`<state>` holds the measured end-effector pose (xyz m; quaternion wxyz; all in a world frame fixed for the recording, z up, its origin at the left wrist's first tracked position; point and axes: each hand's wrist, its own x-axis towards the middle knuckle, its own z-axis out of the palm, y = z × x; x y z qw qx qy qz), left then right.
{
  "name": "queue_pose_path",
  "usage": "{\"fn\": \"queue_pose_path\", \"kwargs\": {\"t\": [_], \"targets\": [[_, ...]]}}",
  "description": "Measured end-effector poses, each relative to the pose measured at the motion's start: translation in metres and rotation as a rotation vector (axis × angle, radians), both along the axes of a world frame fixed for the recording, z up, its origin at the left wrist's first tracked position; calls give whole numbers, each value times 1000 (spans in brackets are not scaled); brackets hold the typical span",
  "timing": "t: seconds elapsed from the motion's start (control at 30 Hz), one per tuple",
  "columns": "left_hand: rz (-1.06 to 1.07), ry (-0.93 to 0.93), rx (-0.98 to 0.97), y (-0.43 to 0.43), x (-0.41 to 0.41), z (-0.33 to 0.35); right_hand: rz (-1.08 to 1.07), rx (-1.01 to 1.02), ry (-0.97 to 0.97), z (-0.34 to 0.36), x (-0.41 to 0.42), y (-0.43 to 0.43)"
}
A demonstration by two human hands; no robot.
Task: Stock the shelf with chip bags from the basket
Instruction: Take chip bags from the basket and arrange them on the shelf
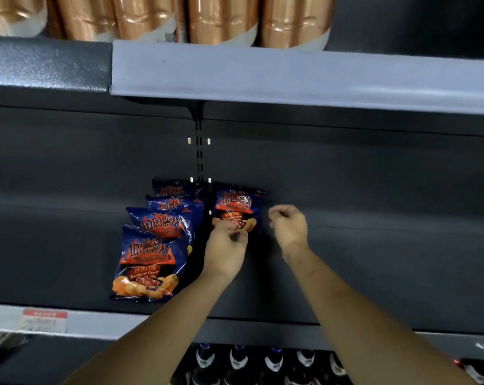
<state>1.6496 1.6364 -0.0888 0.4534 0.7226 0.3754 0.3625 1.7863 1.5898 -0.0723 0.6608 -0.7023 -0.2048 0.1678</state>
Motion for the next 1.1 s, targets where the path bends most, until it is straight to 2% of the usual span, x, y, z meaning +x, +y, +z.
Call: {"fn": "queue_pose_path", "kwargs": {"t": [0.1, 0.27, 0.57, 0.83, 1.1], "targets": [[-64, 6, -23, -14, 0, 9, 19, 109, 103, 17, -2, -30], [-203, 5, -30, -65, 12, 19, -21, 240, 158, 43, 1, -96], [-643, 30, 19, -232, 91, 26, -289, 414, 171, 56, 48, -283], [-966, 134, -39, -390, 178, -21, -618, 492, 246, 20, 92, -484], [-1199, 310, -3, -533, 241, -76, -909, 523, 330, -61, 114, -653]]}}
